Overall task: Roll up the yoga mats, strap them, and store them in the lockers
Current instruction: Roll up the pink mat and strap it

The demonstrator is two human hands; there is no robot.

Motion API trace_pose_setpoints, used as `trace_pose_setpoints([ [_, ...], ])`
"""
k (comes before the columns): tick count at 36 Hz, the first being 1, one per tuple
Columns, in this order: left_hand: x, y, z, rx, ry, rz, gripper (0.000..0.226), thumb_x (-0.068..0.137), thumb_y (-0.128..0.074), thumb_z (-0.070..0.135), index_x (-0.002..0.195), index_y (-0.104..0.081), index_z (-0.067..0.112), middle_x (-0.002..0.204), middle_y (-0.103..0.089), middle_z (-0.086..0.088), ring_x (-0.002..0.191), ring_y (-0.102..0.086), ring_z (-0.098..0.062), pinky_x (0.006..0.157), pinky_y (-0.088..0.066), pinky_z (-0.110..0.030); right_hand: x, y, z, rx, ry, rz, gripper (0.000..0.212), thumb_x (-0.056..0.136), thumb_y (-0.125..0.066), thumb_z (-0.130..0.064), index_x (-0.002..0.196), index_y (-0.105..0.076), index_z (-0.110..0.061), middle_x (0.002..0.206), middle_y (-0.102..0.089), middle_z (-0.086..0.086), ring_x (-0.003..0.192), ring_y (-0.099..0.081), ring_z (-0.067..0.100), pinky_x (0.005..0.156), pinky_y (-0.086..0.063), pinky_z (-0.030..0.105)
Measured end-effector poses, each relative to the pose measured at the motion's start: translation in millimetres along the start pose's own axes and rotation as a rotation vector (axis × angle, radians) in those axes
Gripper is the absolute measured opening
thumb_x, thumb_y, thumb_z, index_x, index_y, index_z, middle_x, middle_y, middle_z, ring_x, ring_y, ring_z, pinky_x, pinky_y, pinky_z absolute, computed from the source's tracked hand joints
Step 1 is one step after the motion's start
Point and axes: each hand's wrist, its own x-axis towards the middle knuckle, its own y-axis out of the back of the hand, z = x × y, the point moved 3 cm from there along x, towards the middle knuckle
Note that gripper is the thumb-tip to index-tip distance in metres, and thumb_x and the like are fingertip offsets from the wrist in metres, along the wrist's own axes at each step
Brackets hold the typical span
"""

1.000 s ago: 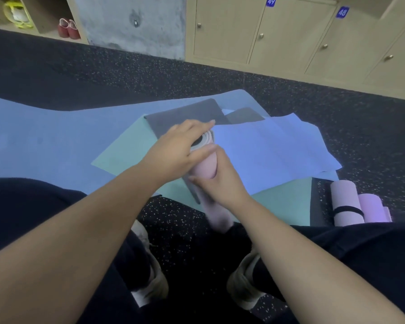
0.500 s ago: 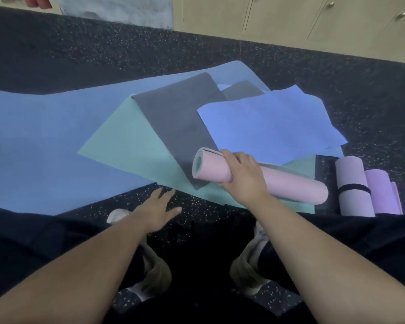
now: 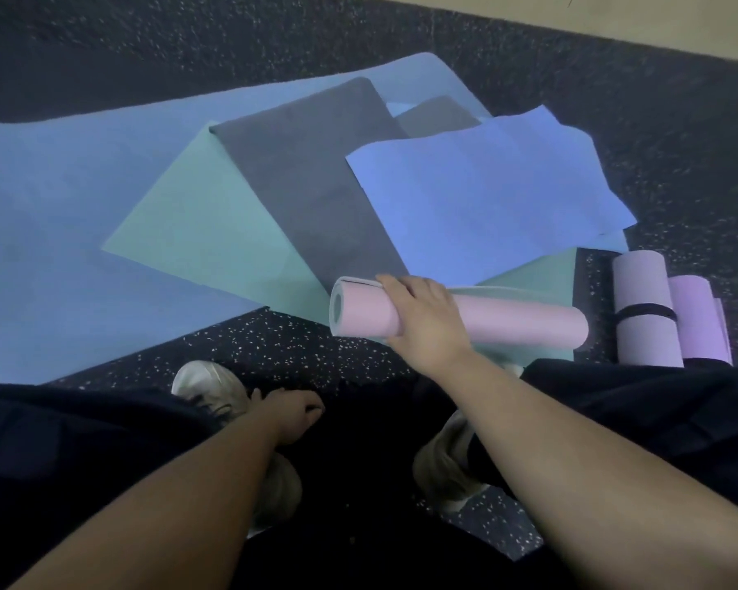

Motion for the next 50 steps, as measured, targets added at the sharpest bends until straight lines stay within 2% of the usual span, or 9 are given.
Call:
trace_pose_setpoints([
  [8,-8.6,7.9,-1.4,0.012,-0.011,0.039,0.041,0.1,-0.042,0.039,0.138,-0.05,0.024,0.146,-0.045,0.002,0.136,-0.038,-0.022,0.116,-0.017,-0.053,-5.0,4.7,-5.0,0.002,0.003,0.0,0.086,0.08,-0.073,-0.029,0.152,-0.025,-0.029,0.141,-0.039,0.001,0.131,-0.03,0.024,0.116,-0.018,0.044],
  [15,-43.8,47.8,7.0,-0.186,-0.144,0.313,0.033,0.098,-0.051,0.03,0.123,-0.064,0.012,0.13,-0.059,-0.004,0.12,-0.053,-0.018,0.1,-0.038,-0.025,-9.2,23.8,-23.8,0.063,0.026,0.047,0.086,0.079,-0.073,-0.026,0.151,-0.027,-0.027,0.139,-0.041,0.003,0.129,-0.033,0.025,0.115,-0.022,0.043],
  [19,-76.9,80.4,17.0,-0.385,-0.158,0.486,0.032,0.096,-0.057,0.026,0.126,-0.064,0.015,0.129,-0.061,0.0,0.118,-0.055,-0.016,0.101,-0.038,-0.023,-12.7,40.0,-38.9,0.127,0.05,0.101,0.087,0.077,-0.077,-0.03,0.149,-0.029,-0.026,0.138,-0.043,0.003,0.126,-0.038,0.025,0.111,-0.027,0.038],
  [27,-160.6,150.2,37.3,-0.619,-0.273,0.814,0.018,0.093,-0.058,0.01,0.099,-0.062,0.027,0.099,-0.065,0.004,0.072,-0.057,-0.013,0.072,-0.042,-0.024,-21.2,107.9,-73.5,0.362,0.108,0.207,0.085,0.072,-0.083,-0.028,0.142,-0.035,-0.024,0.135,-0.046,-0.001,0.123,-0.043,0.019,0.092,-0.038,0.032],
  [31,-207.0,186.9,38.1,-0.752,-0.341,0.904,0.022,0.093,-0.056,0.007,0.104,-0.065,0.025,0.107,-0.067,0.002,0.09,-0.066,-0.024,0.089,-0.054,-0.041,-28.2,148.4,-89.1,0.462,0.155,0.229,0.082,0.073,-0.083,-0.027,0.141,-0.037,-0.025,0.134,-0.046,-0.003,0.122,-0.044,0.014,0.093,-0.04,0.032],
  [35,-246.8,223.4,45.4,-0.8,-0.448,1.025,0.03,0.092,-0.06,0.008,0.114,-0.063,0.029,0.104,-0.063,0.015,0.102,-0.061,-0.016,0.097,-0.05,-0.038,-33.7,191.7,-101.8,0.455,0.225,0.249,0.084,0.074,-0.083,-0.027,0.142,-0.033,-0.026,0.138,-0.042,-0.006,0.12,-0.044,0.011,0.089,-0.035,0.025],
  [40,-283.2,252.9,61.3,-0.959,-0.616,1.052,0.043,0.086,-0.071,0.015,0.108,-0.057,0.049,0.098,-0.064,-0.001,0.094,-0.063,-0.016,0.087,-0.052,-0.035,-37.7,234.2,-112.0,0.459,0.325,0.209,0.087,0.076,-0.082,-0.025,0.142,-0.028,-0.038,0.138,-0.041,-0.016,0.121,-0.04,0.0,0.096,-0.038,0.016],
  [43,-285.9,254.3,67.4,-1.174,-0.665,0.993,0.039,0.089,-0.068,0.013,0.122,-0.056,0.031,0.086,-0.063,-0.004,0.08,-0.064,-0.016,0.08,-0.051,-0.034,-41.6,247.2,-108.7,0.494,0.364,0.21,0.092,0.078,-0.081,-0.02,0.139,-0.017,-0.046,0.133,-0.035,-0.032,0.118,-0.035,-0.012,0.087,-0.028,-0.004],
  [50,-296.3,260.3,90.1,-1.265,-0.763,1.032,0.017,0.097,-0.055,0.008,0.101,-0.065,0.022,0.093,-0.069,-0.004,0.07,-0.063,-0.009,0.06,-0.055,-0.024,-38.5,250.5,-101.9,0.584,0.286,0.284,0.093,0.076,-0.081,-0.023,0.145,-0.02,-0.04,0.135,-0.041,-0.029,0.118,-0.041,-0.007,0.083,-0.032,0.001],
])
